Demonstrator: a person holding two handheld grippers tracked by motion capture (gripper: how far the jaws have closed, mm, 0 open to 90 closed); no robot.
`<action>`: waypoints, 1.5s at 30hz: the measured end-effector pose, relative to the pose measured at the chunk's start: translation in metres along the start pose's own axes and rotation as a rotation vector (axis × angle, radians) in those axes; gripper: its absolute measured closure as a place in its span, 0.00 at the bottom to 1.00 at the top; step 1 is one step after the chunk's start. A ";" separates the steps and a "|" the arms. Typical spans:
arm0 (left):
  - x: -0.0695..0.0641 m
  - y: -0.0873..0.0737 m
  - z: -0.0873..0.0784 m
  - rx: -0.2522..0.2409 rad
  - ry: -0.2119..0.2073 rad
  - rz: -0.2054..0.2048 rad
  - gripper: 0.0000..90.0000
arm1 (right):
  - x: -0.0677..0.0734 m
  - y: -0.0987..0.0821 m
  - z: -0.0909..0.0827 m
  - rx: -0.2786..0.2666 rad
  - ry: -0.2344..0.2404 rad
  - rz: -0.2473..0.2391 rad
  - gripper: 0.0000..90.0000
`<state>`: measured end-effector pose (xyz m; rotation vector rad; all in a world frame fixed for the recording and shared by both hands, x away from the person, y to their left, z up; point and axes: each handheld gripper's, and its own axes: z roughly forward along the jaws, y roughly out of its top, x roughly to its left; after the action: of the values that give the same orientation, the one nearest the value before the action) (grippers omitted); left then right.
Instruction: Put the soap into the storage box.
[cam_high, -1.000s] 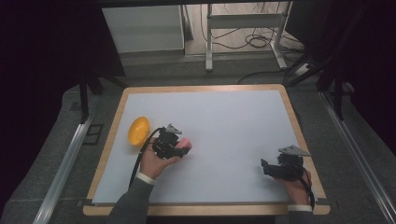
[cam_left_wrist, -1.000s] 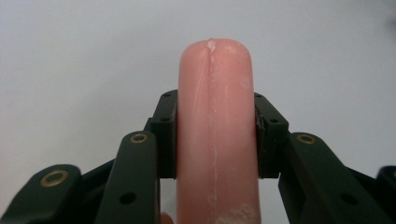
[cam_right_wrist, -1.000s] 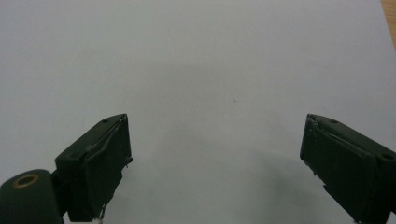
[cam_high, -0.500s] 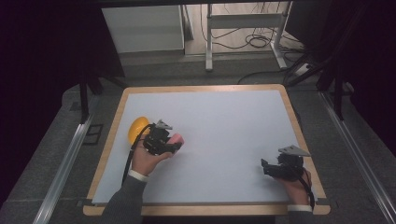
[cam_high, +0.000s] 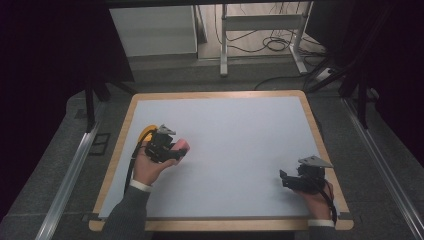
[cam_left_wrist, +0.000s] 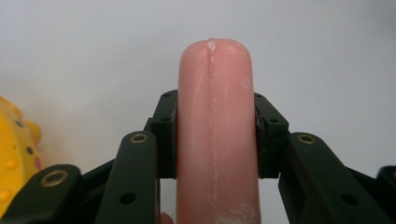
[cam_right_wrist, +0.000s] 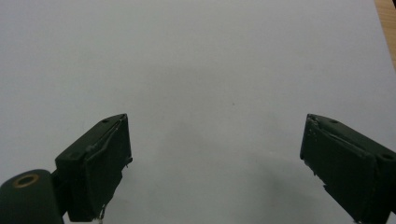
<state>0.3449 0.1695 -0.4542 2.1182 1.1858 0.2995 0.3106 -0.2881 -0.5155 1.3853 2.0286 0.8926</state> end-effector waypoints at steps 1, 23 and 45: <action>0.002 0.000 -0.001 0.000 0.004 -0.002 0.67 | 0.000 0.000 0.000 0.000 0.000 0.001 0.09; 0.029 0.003 -0.012 -0.016 0.055 -0.042 0.67 | 0.001 0.000 0.002 0.008 0.000 -0.003 0.09; 0.059 0.006 -0.020 -0.019 0.096 -0.097 0.67 | 0.001 -0.001 0.003 0.015 -0.002 -0.003 0.09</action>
<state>0.3723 0.2251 -0.4429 2.0419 1.3309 0.3706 0.3119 -0.2867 -0.5189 1.3903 2.0393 0.8763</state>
